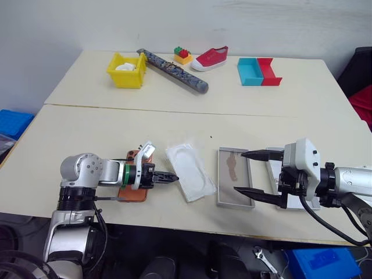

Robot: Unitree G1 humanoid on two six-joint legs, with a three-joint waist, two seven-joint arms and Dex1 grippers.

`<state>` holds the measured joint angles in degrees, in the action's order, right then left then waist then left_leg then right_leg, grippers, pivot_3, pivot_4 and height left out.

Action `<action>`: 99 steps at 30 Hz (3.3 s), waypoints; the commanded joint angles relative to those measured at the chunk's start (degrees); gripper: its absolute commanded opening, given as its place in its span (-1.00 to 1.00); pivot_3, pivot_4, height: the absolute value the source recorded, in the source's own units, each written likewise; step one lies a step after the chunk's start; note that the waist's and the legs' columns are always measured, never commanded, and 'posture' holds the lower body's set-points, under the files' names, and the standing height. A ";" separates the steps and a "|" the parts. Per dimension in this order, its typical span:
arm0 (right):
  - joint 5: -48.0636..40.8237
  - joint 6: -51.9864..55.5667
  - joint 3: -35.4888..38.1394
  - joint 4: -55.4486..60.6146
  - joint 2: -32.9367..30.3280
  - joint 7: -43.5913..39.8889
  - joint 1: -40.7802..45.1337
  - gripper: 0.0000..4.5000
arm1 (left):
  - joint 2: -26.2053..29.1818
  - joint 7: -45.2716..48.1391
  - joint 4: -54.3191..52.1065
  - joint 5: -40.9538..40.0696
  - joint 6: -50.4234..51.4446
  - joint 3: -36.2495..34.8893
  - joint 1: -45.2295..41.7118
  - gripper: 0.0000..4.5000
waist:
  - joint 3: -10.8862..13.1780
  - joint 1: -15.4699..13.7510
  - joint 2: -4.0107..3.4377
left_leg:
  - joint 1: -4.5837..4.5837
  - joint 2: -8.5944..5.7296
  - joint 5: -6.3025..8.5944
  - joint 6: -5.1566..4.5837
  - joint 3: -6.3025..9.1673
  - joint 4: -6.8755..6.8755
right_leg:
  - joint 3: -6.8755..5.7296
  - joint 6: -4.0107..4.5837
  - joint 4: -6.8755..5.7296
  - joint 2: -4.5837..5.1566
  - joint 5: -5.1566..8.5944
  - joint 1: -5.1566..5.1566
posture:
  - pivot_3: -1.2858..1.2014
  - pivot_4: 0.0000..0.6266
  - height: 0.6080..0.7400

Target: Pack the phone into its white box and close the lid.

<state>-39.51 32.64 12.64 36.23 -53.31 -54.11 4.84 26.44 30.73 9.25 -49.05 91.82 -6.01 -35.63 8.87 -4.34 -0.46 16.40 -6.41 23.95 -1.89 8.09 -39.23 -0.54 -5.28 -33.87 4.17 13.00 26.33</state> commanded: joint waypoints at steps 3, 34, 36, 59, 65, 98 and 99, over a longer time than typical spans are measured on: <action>-0.78 -0.42 2.90 2.54 -0.55 0.41 -0.89 1.00 | -0.99 -2.43 1.12 -1.04 0.68 0.83 1.67 -0.99 | -0.01 -0.04 -0.01 | 0.00 -0.01 0.00 0.00 0.00 0.00 | 0.01 0.00 0.00 0.00 0.00 0.00 | 0.03 -0.52 1.00; -0.47 -0.32 3.72 4.72 -0.70 -0.04 -5.82 1.00 | -1.41 -5.64 -0.37 -5.38 0.68 5.93 -0.71 0.00 | 0.13 1.04 0.23 | 0.10 0.03 0.01 0.02 0.02 0.03 | -0.01 0.00 0.07 -0.05 0.00 0.09 | 0.03 -0.52 1.00; -0.48 -0.25 3.68 4.76 -0.65 0.10 -5.81 1.00 | -3.08 -6.38 0.44 -4.52 0.68 5.05 -0.83 0.00 | 0.13 0.99 0.23 | 0.10 0.03 0.01 0.02 0.02 0.03 | -0.01 0.00 0.07 -0.05 0.00 0.09 | 0.03 -0.52 1.00; 8.84 -4.09 -1.26 2.85 -3.36 -2.35 -10.19 1.00 | 12.20 -0.09 0.98 -18.52 0.68 2.32 -1.40 -1.00 | 0.19 1.45 0.35 | 0.10 0.10 0.00 0.08 0.02 0.06 | -0.02 0.02 0.02 -0.15 0.01 0.16 | 0.03 -0.52 1.00; 17.77 -7.01 -12.02 -2.00 -0.56 0.14 -8.28 0.83 | 15.33 2.09 -0.75 -23.33 0.68 2.47 -1.02 -1.00 | 0.20 1.30 0.44 | 0.10 0.06 0.00 0.07 0.05 0.06 | -0.03 0.02 0.05 -0.11 0.01 0.15 | 0.03 -0.52 1.00; 30.48 -28.44 -19.74 -8.61 2.64 -4.43 -14.98 -0.45 | 3.43 -12.25 -2.42 -32.10 0.68 7.74 -1.18 -1.00 | 0.19 1.48 0.42 | 0.07 0.08 0.00 0.09 0.00 0.06 | 0.02 0.03 0.03 -0.18 0.01 0.16 | 0.03 -0.52 1.00; 30.05 -27.98 -18.98 -7.46 2.41 -4.22 -15.71 -0.31 | 2.94 -12.88 -2.33 -32.43 0.68 7.86 -1.10 -1.00 | 0.19 1.39 0.43 | 0.05 0.08 0.00 0.09 0.00 0.06 | 0.02 0.03 0.02 -0.18 0.01 0.15 | 0.03 -0.52 1.00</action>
<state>-8.98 4.04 -7.69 26.08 -49.92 -58.16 -9.63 29.37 18.86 7.46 -80.05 92.47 1.92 -35.81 9.06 -2.95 -0.03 16.47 -6.33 23.94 -1.80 8.09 -39.17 -0.52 -5.25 -33.83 3.98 13.01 26.48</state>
